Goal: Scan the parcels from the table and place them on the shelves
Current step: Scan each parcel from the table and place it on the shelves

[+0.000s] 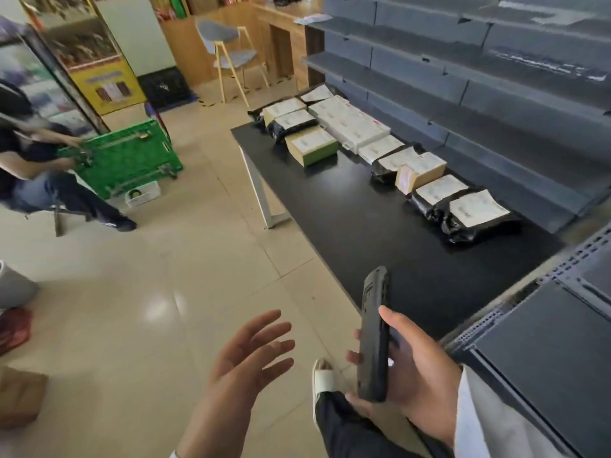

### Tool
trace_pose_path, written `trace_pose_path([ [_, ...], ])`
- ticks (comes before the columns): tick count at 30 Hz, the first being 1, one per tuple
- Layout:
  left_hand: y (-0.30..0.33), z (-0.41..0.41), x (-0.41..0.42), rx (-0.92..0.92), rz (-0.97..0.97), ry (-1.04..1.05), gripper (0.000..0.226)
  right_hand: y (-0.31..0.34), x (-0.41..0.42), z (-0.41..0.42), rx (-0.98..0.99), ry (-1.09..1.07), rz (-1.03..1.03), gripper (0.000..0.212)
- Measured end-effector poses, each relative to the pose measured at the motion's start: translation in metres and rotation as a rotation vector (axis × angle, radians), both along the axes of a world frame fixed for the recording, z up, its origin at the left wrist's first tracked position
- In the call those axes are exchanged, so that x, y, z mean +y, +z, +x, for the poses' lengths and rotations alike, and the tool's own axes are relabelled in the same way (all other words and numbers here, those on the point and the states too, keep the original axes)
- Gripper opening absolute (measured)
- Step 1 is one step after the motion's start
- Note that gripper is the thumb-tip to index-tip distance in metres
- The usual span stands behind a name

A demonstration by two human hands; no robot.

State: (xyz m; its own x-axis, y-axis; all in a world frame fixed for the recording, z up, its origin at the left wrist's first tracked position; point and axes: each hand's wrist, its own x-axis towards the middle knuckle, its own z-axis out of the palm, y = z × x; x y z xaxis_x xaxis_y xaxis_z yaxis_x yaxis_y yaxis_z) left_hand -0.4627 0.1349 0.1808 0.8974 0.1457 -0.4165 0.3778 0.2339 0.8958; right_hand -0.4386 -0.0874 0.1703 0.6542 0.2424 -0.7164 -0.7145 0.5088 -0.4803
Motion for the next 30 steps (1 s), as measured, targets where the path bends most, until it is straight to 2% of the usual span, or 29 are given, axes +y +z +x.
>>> trace_pose_path([
  [4, 0.009, 0.097, 0.026, -0.030, 0.077, -0.025, 0.049, -0.015, 0.036, 0.077, 0.005, 0.028, 0.047, 0.072],
  [8, 0.026, 0.188, 0.041, -0.011, 0.117, -0.137, 0.034, -0.015, 0.073, 0.163, -0.056, 0.008, 0.094, 0.054],
  [14, 0.021, 0.288, 0.069, -0.015, 0.146, -0.075, 0.044, -0.015, 0.128, 0.296, -0.028, -0.137, 0.201, 0.048],
  [16, 0.018, 0.311, 0.073, 0.002, 0.130, -0.107, 0.043, -0.018, 0.140, 0.331, -0.049, -0.151, 0.172, 0.047],
  [20, 0.003, 0.370, 0.081, 0.032, 0.141, -0.123, 0.043, -0.031, 0.147, 0.384, -0.065, -0.170, 0.035, 0.059],
  [24, -0.030, 0.455, 0.087, 0.061, 0.173, -0.168, 0.026, -0.050, 0.132, 0.420, -0.019, -0.262, -0.081, 0.040],
  [27, -0.068, 0.536, 0.090, 0.076, 0.278, -0.246, 0.026, -0.066, 0.118, 0.446, -0.011, -0.336, -0.128, 0.033],
  [30, -0.104, 0.620, 0.085, 0.088, 0.436, -0.397, 0.028, -0.073, 0.113, 0.476, 0.033, -0.396, -0.212, 0.038],
])
